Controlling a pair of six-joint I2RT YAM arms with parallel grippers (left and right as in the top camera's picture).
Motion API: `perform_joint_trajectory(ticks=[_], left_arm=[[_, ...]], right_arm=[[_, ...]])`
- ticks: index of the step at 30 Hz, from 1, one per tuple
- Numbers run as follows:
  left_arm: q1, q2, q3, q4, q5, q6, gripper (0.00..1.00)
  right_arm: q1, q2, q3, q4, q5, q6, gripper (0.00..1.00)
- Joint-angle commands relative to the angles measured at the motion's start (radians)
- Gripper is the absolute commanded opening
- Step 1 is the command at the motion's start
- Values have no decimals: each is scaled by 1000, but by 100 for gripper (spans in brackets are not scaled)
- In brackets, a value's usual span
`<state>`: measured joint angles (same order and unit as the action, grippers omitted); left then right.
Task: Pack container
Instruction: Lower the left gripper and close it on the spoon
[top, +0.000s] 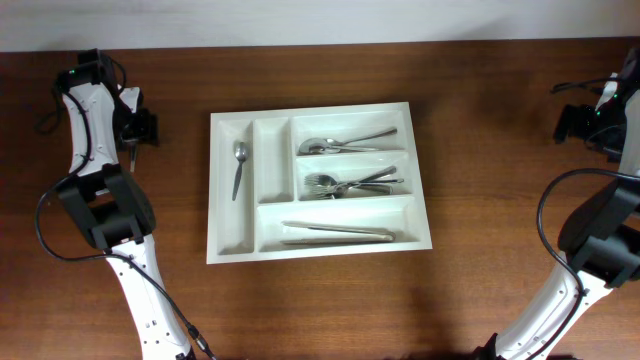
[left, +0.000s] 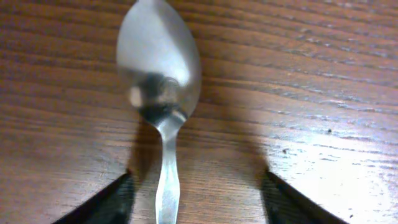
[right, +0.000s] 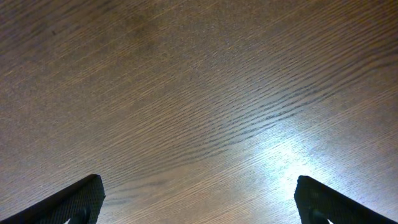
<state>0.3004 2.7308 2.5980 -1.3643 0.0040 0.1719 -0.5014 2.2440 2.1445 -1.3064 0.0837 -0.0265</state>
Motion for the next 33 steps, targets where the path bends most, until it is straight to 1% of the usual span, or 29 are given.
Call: perform_joint_trajectory(ticks=[1,2,3,5,6,9,15,21,24,26,29,32,33], left_arm=[[4,63,2,4,1,9,56],[4,63,2,4,1,9,54],[4,63,2,5,0,9,48],[4,63,2,11,0,9,32],[4,63,2,15,0,9,26],[4,63,2,24,0,9,20],[4,63,2,25,0,8,2],[4,63,16,2,1,-3,2],[3,63,63,-43,1,-3,2],[2,63,121,-95,1,-4,2],[1,63,232,-199,2,-58,2],[-4,63,359,-322,55,-81,2],[-6,63,383,-324,71,-82,2]], right_arm=[[4,-12,-3,3,-2,9,99],[4,-12,-3,2,-2,9,99],[4,-12,-3,3,-2,9,99],[4,-12,-3,2,-2,9,99],[4,-12,-3,3,-2,9,99],[4,-12,-3,2,-2,9,99],[4,-12,-3,3,-2,9,99],[4,-12,-3,3,-2,9,99],[4,-12,-3,2,-2,9,99],[4,-12,-3,3,-2,9,99],[4,-12,-3,3,-2,9,99],[4,-12,-3,3,-2,9,99],[4,-12,-3,2,-2,9,99]])
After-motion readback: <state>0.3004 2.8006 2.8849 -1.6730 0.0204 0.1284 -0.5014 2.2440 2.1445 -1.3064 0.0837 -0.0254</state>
